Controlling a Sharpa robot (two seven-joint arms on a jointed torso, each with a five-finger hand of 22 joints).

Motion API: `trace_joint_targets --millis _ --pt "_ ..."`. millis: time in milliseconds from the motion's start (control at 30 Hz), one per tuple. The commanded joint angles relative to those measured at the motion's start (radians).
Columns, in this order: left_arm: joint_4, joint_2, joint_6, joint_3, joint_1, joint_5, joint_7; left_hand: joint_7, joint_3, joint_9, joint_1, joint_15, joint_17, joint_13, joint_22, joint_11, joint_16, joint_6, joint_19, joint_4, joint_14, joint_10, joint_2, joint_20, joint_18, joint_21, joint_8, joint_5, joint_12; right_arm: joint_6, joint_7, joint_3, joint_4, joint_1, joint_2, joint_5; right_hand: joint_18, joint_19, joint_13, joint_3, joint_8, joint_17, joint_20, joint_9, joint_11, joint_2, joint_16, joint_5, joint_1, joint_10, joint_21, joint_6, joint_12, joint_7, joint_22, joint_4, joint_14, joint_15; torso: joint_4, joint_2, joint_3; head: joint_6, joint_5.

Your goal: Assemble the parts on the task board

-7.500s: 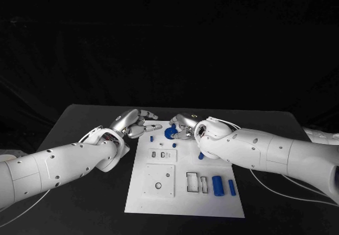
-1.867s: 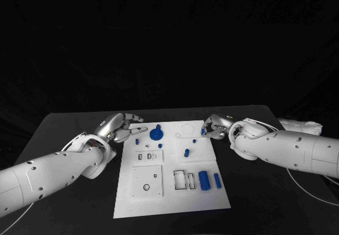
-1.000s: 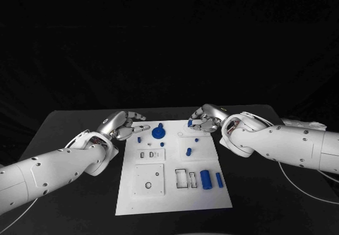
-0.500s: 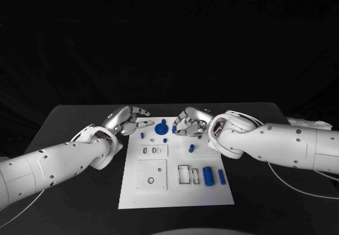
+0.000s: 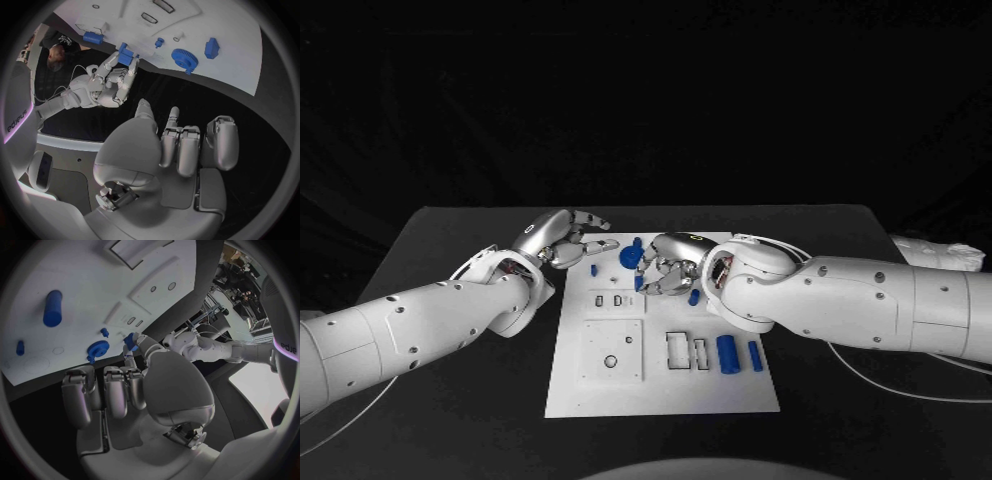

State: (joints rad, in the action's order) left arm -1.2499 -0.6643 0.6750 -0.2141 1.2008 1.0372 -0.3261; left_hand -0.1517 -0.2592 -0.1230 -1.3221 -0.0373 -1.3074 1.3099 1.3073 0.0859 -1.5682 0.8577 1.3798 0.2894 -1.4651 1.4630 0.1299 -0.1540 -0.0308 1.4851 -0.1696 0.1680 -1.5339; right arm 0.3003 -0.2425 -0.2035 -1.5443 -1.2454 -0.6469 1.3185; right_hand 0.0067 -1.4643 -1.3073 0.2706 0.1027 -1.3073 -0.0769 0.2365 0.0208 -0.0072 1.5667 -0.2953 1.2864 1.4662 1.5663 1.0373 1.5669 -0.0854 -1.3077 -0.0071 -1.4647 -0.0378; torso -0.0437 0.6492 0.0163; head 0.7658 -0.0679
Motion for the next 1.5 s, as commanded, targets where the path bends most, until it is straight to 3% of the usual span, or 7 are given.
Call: trace_joint_targets --millis 33,333,967,1500 --pt "-0.001 0.002 -0.002 0.001 0.000 0.010 -0.011 0.001 -0.004 -0.001 -0.011 -0.002 -0.263 0.174 0.110 -0.004 -0.003 -0.004 -0.003 0.001 -0.106 0.058 0.001 0.000 -0.013 -0.004 -0.004 0.005 0.003 -0.030 -0.063 0.000 0.010 0.014 0.014 0.044 -0.007 -0.107 -0.263 -0.001 0.004 -0.263 0.004 0.000 0.006 -0.003 0.004 0.003 0.006 0.105 0.004 0.008 0.004 -0.002 -0.263 -0.005 -0.106 0.000 0.0002 0.001 -0.0011 0.004 0.000" --pt "-0.005 -0.005 0.001 0.001 0.000 0.013 -0.010 0.001 -0.004 -0.001 -0.011 -0.002 -0.263 0.174 0.110 -0.004 -0.003 -0.004 -0.004 0.001 -0.106 0.058 0.001 0.000 -0.013 -0.005 -0.004 0.005 0.003 0.020 -0.102 0.000 0.035 0.054 0.050 0.054 -0.007 -0.107 -0.263 -0.005 0.003 -0.263 -0.001 -0.001 0.016 -0.007 0.004 0.005 0.002 0.105 0.004 0.019 0.004 -0.013 -0.263 -0.007 -0.106 0.007 0.0007 0.003 -0.0008 0.009 0.006" --pt "-0.005 -0.006 0.002 0.001 0.000 0.014 -0.010 0.001 -0.004 -0.001 -0.011 -0.002 -0.263 0.174 0.110 -0.004 -0.003 -0.004 -0.004 0.001 -0.106 0.058 0.001 0.000 -0.013 -0.005 -0.004 0.005 0.003 0.124 -0.121 0.000 0.041 0.076 0.066 0.075 -0.007 -0.107 -0.263 -0.008 -0.001 -0.263 -0.004 -0.003 0.021 -0.009 0.004 0.009 -0.004 0.105 0.004 0.021 0.004 -0.018 -0.263 -0.005 -0.106 0.011 0.0005 0.001 -0.0006 0.010 0.005" --pt "-0.002 -0.004 0.000 0.001 0.000 0.014 -0.011 0.001 -0.004 -0.001 -0.013 -0.002 -0.263 0.174 0.109 -0.005 -0.003 -0.004 -0.005 0.000 -0.106 0.058 0.002 0.000 -0.014 -0.006 -0.004 0.005 0.003 0.094 -0.128 0.000 0.053 0.077 0.075 0.076 -0.007 -0.107 -0.263 -0.008 -0.011 -0.263 -0.008 -0.008 0.025 -0.012 0.004 0.014 -0.002 0.105 0.004 0.012 0.004 -0.022 -0.263 -0.010 -0.106 0.015 0.0003 0.001 -0.0002 0.008 0.001"
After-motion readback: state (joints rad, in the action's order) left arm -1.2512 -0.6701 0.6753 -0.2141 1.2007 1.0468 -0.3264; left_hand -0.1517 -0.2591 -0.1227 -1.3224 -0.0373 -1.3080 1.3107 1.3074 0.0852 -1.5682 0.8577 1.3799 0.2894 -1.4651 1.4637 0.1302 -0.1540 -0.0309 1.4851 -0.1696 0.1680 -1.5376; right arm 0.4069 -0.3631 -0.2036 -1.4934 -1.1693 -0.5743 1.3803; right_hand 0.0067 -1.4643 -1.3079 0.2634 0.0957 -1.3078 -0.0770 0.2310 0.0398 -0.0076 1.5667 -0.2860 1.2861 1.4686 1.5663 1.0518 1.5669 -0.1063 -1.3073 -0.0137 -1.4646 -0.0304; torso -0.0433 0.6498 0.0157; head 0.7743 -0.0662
